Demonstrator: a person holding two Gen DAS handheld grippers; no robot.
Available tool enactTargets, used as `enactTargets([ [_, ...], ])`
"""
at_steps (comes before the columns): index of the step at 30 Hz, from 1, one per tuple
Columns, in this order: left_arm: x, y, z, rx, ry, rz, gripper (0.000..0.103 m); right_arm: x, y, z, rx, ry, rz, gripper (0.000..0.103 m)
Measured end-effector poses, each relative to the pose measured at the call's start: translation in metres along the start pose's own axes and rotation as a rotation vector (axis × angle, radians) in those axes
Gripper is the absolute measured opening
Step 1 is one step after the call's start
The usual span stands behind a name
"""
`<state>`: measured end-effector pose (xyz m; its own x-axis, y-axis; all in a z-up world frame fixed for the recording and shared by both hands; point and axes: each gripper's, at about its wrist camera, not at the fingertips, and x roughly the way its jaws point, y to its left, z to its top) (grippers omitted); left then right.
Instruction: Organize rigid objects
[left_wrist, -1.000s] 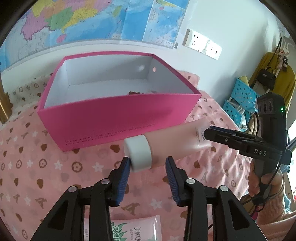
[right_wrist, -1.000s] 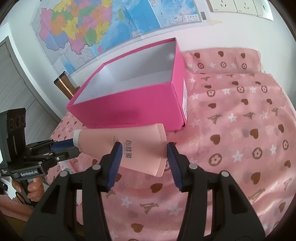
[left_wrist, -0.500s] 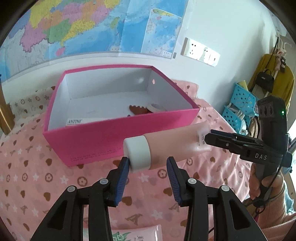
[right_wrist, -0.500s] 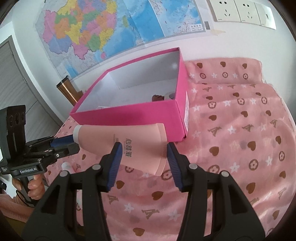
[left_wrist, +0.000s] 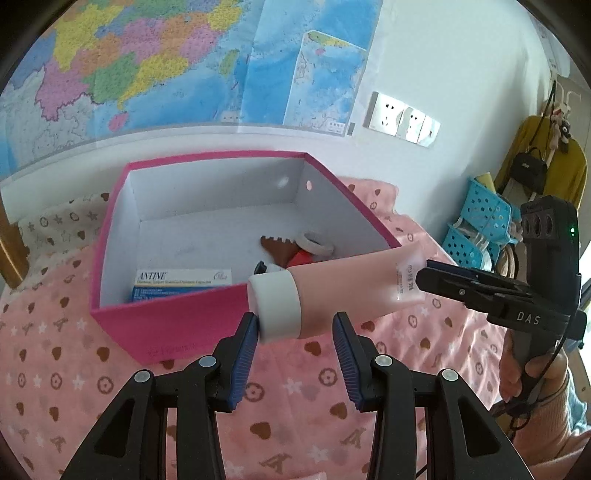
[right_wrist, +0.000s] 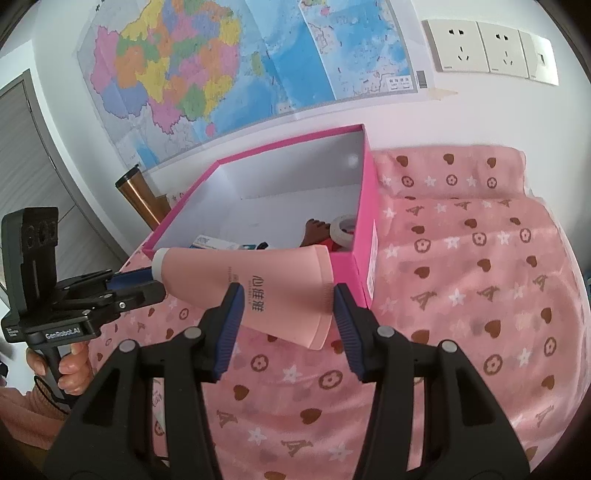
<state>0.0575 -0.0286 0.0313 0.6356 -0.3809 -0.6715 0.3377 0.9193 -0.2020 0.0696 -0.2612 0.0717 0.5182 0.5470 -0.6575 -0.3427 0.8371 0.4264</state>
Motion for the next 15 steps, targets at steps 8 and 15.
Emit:
enactTargets([
  [8,0.001,0.001,0.011,0.002,-0.014,0.002,0.041,0.002,-0.004,0.013,-0.001,-0.015,0.003,0.052],
  [15,0.005,0.001,0.021,0.011,-0.020,0.012,0.043,0.004,-0.005,0.023,-0.002,-0.027,0.000,0.052],
])
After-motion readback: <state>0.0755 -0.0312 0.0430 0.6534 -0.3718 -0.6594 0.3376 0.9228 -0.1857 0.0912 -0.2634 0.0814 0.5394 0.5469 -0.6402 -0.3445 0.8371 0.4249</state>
